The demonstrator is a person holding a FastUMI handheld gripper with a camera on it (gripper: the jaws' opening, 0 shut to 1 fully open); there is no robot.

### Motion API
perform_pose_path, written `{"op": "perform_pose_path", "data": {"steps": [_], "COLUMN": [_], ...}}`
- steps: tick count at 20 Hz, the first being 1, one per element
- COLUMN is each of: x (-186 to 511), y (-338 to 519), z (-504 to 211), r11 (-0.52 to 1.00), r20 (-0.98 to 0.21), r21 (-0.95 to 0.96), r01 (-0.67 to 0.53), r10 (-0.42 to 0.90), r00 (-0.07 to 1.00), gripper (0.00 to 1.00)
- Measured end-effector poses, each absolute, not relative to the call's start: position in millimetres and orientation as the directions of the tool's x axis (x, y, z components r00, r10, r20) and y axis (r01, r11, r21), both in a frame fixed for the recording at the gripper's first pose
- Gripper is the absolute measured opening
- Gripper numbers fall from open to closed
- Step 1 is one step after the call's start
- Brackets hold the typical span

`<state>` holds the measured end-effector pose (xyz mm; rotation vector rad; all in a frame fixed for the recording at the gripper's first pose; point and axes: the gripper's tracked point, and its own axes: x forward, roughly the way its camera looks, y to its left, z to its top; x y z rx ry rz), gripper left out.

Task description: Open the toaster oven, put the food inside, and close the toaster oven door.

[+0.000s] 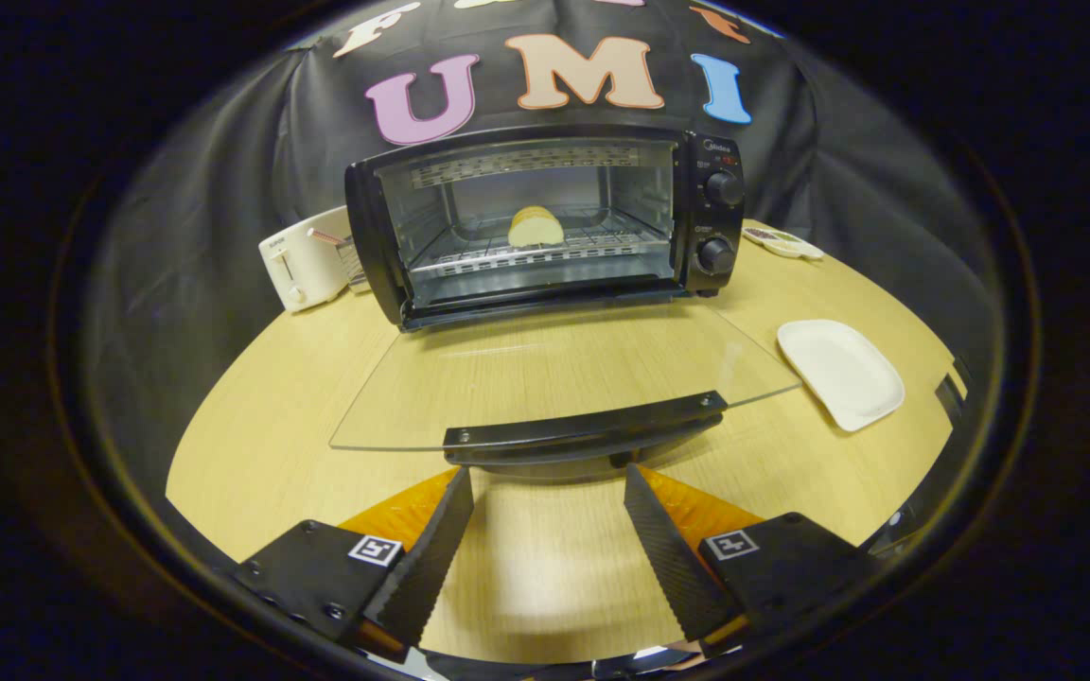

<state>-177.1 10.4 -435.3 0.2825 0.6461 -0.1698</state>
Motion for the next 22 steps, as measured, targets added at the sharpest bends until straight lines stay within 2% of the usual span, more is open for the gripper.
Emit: {"op": "perform_pose_path", "data": {"steps": [13, 22], "x": [-169.6, -132.8], "y": [-3.6, -22.1], "z": [-393.7, -343.3], "r11": [0.952, 0.943], "r20": [-0.525, -0.382], "r21": [0.188, 0.244], "r01": [0.24, 0.226], "r10": [-0.109, -0.12], "r00": [0.844, 0.916], "gripper": [1.0, 1.0]}}
